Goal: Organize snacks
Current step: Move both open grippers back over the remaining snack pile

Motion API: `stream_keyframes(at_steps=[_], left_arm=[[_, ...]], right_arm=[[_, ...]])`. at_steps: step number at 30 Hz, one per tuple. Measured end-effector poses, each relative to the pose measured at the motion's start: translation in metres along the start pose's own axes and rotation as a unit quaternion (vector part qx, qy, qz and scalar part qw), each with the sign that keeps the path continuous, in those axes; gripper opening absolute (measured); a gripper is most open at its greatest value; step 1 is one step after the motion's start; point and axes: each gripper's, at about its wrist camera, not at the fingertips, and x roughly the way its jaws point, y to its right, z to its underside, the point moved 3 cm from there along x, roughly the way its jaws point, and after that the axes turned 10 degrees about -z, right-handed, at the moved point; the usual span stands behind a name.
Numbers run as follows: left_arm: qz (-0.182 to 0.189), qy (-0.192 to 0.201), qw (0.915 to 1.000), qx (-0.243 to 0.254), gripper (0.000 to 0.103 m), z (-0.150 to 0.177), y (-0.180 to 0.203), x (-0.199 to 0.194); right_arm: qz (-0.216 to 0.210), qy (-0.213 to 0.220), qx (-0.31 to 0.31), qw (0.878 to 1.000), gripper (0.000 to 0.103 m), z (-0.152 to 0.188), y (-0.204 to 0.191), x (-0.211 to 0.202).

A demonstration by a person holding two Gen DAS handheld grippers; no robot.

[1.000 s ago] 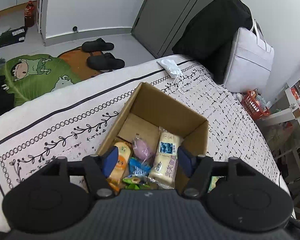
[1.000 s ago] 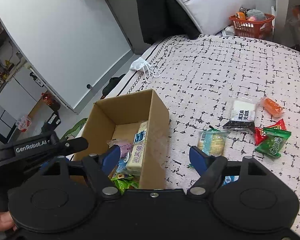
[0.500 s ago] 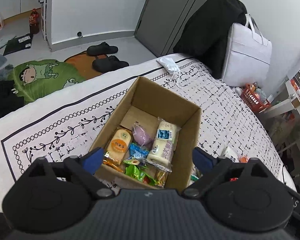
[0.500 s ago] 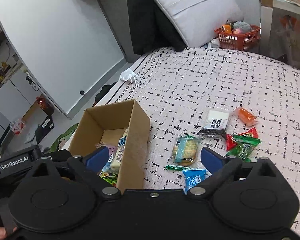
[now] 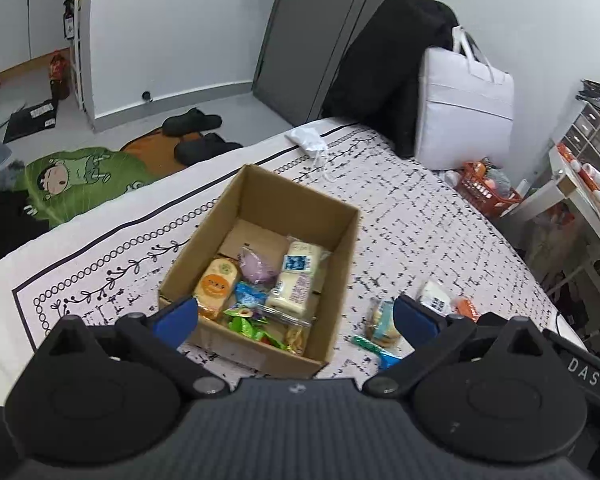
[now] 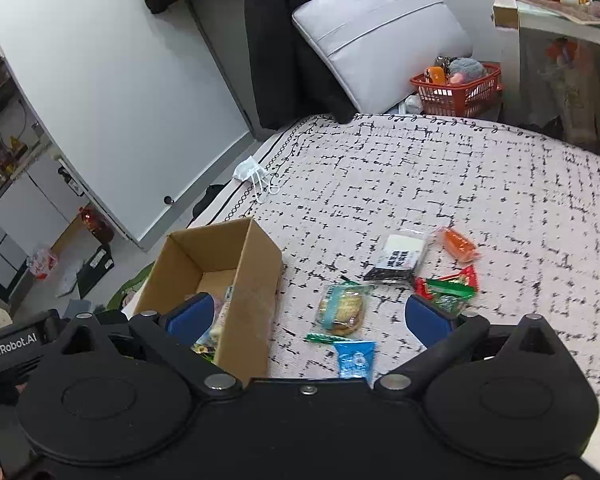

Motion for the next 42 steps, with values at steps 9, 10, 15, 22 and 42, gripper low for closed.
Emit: stream_keyframes(at_steps=[9, 10, 15, 22, 42], left_arm=[[0.012, -0.002, 0.9999, 0.011, 0.103, 0.016, 0.023, -0.014], [0.012, -0.001, 0.9998, 0.012, 0.103, 0.017, 0.025, -0.015], [0.016, -0.001, 0.9998, 0.013, 0.103, 0.024, 0.035, -0.021], [0.014, -0.004, 0.9997, 0.019, 0.103, 0.034, 0.054, -0.026], [0.032, -0.018, 0.9991, 0.019, 0.09, 0.072, 0.1, 0.012]], right_arm=[[0.006, 0.01, -0.006, 1.0, 0.103, -0.002, 0.027, -0.021], [0.008, 0.01, -0.006, 1.0, 0.103, -0.001, 0.03, -0.023], [0.005, 0.009, -0.009, 1.0, 0.103, -0.001, 0.041, -0.03], [-0.02, 0.02, 0.012, 1.0, 0.103, -0.005, 0.064, -0.046], [-0.012, 0.003, 0.07, 0.997, 0.102, 0.002, 0.123, -0.035]])
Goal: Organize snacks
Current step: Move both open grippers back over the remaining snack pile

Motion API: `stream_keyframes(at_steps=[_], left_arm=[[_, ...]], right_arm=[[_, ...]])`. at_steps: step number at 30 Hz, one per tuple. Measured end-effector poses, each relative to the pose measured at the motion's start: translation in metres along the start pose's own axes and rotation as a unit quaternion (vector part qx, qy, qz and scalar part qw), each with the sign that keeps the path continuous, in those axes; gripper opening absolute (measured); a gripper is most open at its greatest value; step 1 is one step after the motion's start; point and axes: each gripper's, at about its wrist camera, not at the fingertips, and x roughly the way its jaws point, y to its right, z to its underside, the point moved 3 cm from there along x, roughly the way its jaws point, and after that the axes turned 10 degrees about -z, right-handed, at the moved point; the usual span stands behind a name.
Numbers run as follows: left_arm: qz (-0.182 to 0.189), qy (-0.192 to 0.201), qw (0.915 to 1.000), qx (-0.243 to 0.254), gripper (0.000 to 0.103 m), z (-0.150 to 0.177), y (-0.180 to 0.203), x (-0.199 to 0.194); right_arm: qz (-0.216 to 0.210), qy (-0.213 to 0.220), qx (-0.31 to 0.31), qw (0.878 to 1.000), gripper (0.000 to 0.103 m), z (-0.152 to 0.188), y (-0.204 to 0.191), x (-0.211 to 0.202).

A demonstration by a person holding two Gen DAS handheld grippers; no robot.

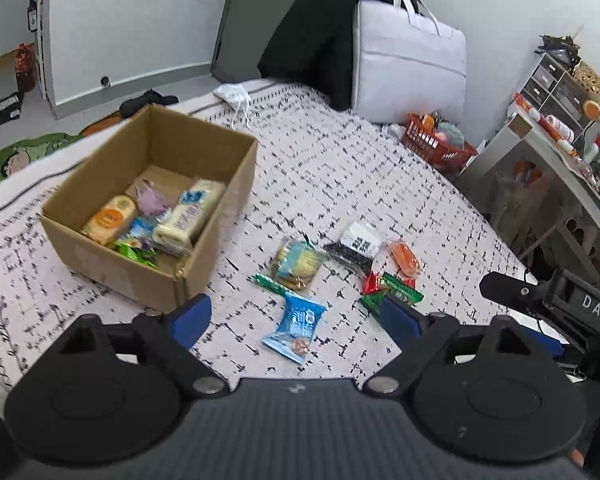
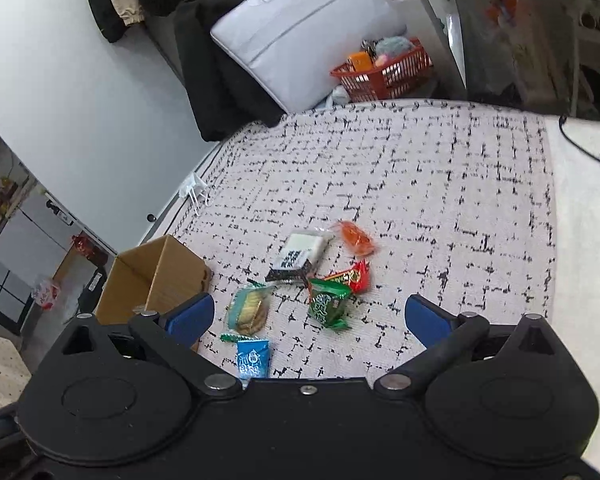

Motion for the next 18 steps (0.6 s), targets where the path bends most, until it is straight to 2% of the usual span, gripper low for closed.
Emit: stream_keyframes(at_steps=[3, 7, 12, 16, 18], left_arm=[[0.001, -0.012, 0.9999, 0.001, 0.089, 0.005, 0.006, 0.015], [0.004, -0.026, 0.9996, 0.005, 0.082, 0.01, 0.013, 0.032], [0.006, -0.042, 0.9991, 0.006, 0.078, 0.015, 0.018, 0.053], [0.004, -0.058, 0.9983, 0.006, 0.067, 0.018, 0.021, 0.07], [0.003, -0.064, 0.9979, 0.006, 0.067, 0.018, 0.022, 0.077]], right_arm=[[0.0, -0.009, 0.004, 1.0, 0.097, 0.002, 0.005, 0.007], [0.008, -0.022, 0.02, 1.0, 0.088, 0.004, 0.013, 0.02], [0.007, -0.033, 0.024, 0.999, 0.086, 0.004, 0.013, 0.036], [0.008, -0.043, 0.036, 0.998, 0.08, 0.004, 0.015, 0.05], [0.012, -0.046, 0.037, 0.998, 0.08, 0.004, 0.015, 0.056]])
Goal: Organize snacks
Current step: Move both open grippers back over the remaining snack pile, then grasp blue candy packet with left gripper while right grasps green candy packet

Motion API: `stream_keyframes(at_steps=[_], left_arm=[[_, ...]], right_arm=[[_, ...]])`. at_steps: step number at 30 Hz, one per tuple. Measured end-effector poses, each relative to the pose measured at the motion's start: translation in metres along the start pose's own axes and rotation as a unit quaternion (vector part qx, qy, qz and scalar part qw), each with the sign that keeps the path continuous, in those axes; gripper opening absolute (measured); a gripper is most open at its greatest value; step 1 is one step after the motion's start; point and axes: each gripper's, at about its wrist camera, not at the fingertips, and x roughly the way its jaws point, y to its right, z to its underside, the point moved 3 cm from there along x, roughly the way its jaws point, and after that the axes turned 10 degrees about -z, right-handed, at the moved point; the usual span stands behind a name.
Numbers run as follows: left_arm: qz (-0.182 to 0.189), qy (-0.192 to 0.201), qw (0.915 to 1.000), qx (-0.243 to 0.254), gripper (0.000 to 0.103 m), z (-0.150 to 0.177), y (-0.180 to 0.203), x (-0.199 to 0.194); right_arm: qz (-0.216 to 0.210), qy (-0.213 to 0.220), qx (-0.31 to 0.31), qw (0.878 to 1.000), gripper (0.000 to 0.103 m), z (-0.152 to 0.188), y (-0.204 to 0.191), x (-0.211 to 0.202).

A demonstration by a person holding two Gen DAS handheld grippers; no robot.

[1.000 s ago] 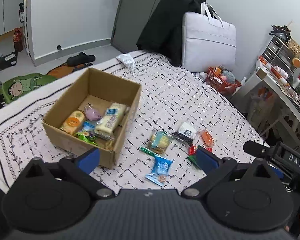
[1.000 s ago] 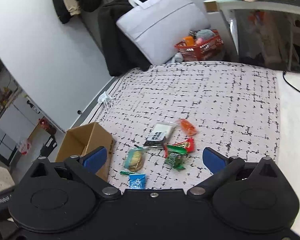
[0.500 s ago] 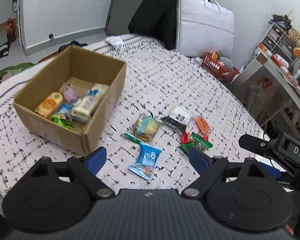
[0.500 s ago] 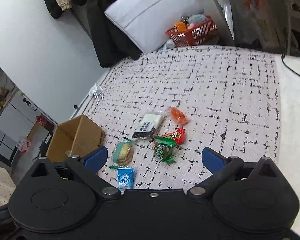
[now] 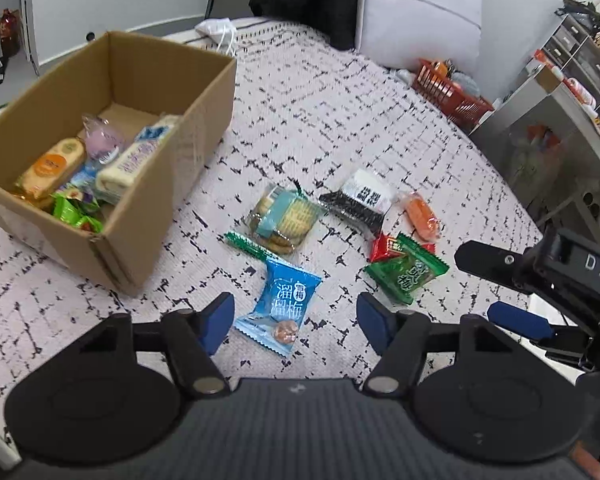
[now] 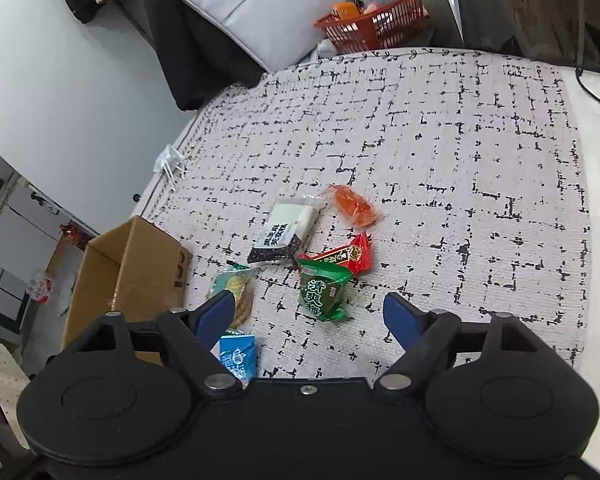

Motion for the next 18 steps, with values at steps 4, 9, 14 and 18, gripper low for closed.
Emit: stream_keyframes(at_steps=[4, 9, 14, 18], left_arm=[[0.0, -0.01, 1.0, 0.002, 0.065, -0.001, 0.002, 0.013], [-0.002, -0.028, 0.9996, -0.001, 0.063, -0.002, 0.004, 0.032], [-0.005, -0.043, 0.999, -0.004, 0.058, -0.001, 0.005, 0.05], [-0.011, -0.048, 0.9988, -0.003, 0.046, -0.001, 0.005, 0.06]], right_arm=[[0.003, -0.004, 0.004, 1.0, 0.076, -0.001, 0.001, 0.008], [0.006, -0.016, 0.0, 1.0, 0.065, -0.001, 0.002, 0.025], [0.013, -0.029, 0.005, 0.999, 0.065, -0.001, 0.004, 0.041], [0.02, -0.035, 0.007, 0.999, 0.065, -0.002, 0.007, 0.052]])
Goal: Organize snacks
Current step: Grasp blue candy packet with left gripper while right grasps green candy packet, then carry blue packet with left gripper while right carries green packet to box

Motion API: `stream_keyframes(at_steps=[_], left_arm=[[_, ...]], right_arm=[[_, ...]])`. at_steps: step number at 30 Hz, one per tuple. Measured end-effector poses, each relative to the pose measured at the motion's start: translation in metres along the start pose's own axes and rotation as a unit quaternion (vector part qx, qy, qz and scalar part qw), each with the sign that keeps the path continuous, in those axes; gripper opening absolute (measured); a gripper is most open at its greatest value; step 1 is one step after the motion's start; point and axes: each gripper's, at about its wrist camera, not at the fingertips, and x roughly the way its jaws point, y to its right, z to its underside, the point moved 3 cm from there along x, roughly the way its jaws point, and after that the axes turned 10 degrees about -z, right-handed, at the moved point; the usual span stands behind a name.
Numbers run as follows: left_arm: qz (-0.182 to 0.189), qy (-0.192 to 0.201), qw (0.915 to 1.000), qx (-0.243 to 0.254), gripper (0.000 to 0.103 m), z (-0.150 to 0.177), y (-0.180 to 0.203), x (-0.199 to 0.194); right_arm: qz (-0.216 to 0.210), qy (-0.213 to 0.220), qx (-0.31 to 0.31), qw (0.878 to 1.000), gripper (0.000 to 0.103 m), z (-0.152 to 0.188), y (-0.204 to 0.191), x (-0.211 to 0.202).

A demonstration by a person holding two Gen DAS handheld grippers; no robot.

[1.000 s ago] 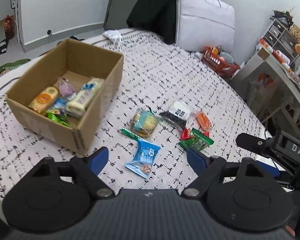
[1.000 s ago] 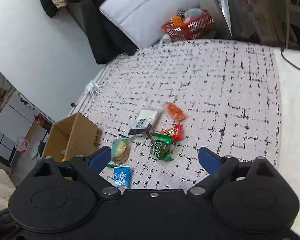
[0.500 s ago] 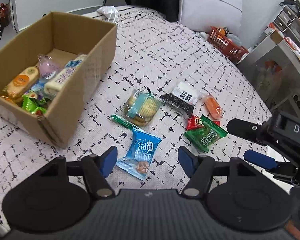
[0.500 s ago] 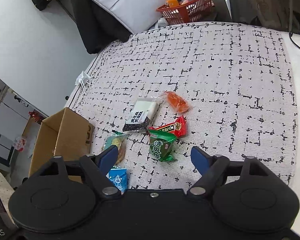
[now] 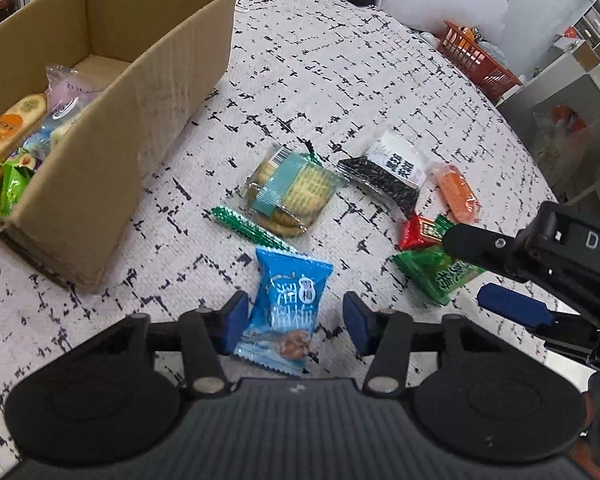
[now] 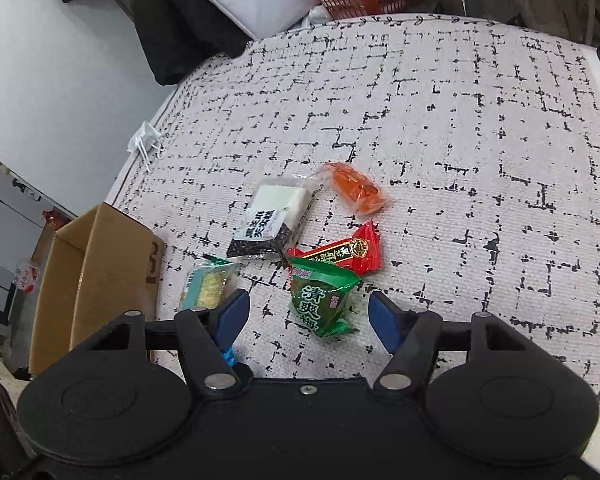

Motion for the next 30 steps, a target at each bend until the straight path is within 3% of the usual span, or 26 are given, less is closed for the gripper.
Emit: stream_keyframes(at_steps=[1, 6, 8, 11, 30], left_arm=[[-0.005, 0.001, 1.0, 0.003, 0.039, -0.001, 0.0, 0.001], [-0.002, -0.004, 1.0, -0.003, 0.032, -0.008, -0.002, 0.002], [-0.001, -0.003, 1.0, -0.007, 0.032, -0.011, -0.004, 0.0], [0.003, -0.001, 1.0, -0.005, 0.031, -0.014, -0.005, -0.005], [0.01, 0.077, 0.9969, -0.012, 0.031, -0.031, -0.028, -0.086]], right_arm=[[0.003, -0.002, 0.0, 1.0, 0.065, 0.0, 0.001, 0.003], [0.014, -0.01, 0.006, 1.0, 0.056, -0.003, 0.004, 0.016], [0.016, -0.013, 0.01, 1.0, 0.037, -0.003, 0.006, 0.019], [0.01, -0.017, 0.017, 1.0, 0.03, -0.002, 0.008, 0.02], [-0.05, 0.036, -0.037, 0.997, 0.029, -0.003, -0.047, -0.022]])
